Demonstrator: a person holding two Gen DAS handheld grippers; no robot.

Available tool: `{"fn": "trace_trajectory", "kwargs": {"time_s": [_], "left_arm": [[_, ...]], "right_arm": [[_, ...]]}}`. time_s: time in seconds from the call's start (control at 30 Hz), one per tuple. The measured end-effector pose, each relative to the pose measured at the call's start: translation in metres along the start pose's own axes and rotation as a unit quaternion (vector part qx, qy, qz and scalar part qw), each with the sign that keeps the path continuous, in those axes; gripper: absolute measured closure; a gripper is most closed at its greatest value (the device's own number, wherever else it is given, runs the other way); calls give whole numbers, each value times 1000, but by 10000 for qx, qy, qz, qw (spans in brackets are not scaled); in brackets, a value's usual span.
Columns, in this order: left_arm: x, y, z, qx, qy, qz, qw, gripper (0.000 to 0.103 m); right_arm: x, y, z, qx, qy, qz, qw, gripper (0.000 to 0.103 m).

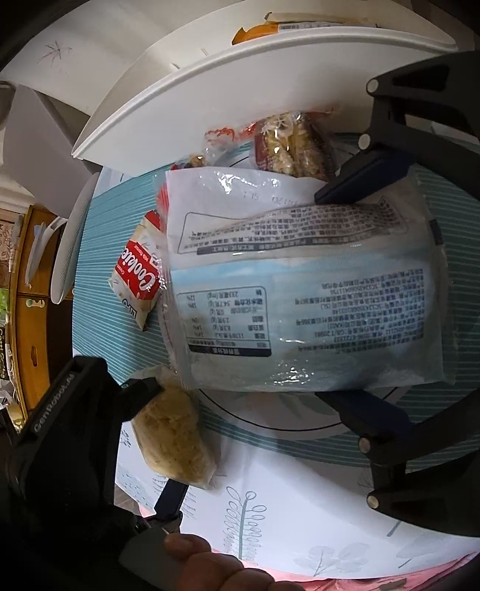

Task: Organize snacks
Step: 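Lift both held bags and carry them over the white tray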

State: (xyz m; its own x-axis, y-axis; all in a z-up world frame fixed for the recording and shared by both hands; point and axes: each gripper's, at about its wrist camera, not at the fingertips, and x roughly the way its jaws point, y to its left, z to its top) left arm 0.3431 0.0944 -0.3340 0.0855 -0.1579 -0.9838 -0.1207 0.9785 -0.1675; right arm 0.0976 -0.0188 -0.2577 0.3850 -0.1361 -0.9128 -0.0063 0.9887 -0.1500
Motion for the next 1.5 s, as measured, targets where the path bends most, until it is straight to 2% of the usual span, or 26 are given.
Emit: {"fn": "trace_trajectory", "kwargs": {"time_s": [0.1,0.2,0.33,0.63,0.83,1.03,1.13,1.27,1.4,1.5], "left_arm": [[-4,10,-6,-85,59,-45,9999,17],[-11,18,-10,-193,184,-40,9996,17],[-22,34,-29,-420,372,-225,9982,18],[-67,58,-73,-225,301,-271,9989,18],[-90,73,-112,-140,303,-333,9989,18],[-114,79,-159,-86,190,-553,9983,18],[-131,82,-183,27,-43,-760,9971,18],[-144,76,-206,93,-273,-1023,9943,18],[-153,75,-218,-95,-259,-1303,9911,18],[-162,68,-222,-44,-376,-1323,9905,18]], "right_arm": [[-1,-3,2,76,129,123,9998,11],[-5,-7,0,340,327,450,9979,11],[-11,-9,-7,609,631,803,9929,12],[-25,-21,-29,1329,1144,1422,9742,13],[-46,-17,-55,1545,1298,1639,9656,13],[-65,-17,-66,1631,1261,1666,9642,13],[-80,-21,-73,1655,1120,1640,9660,13],[-104,-26,-83,1602,805,1751,9681,13],[-127,-33,-87,1438,458,1820,9716,13],[-138,-41,-87,1353,226,1881,9725,13]]}}
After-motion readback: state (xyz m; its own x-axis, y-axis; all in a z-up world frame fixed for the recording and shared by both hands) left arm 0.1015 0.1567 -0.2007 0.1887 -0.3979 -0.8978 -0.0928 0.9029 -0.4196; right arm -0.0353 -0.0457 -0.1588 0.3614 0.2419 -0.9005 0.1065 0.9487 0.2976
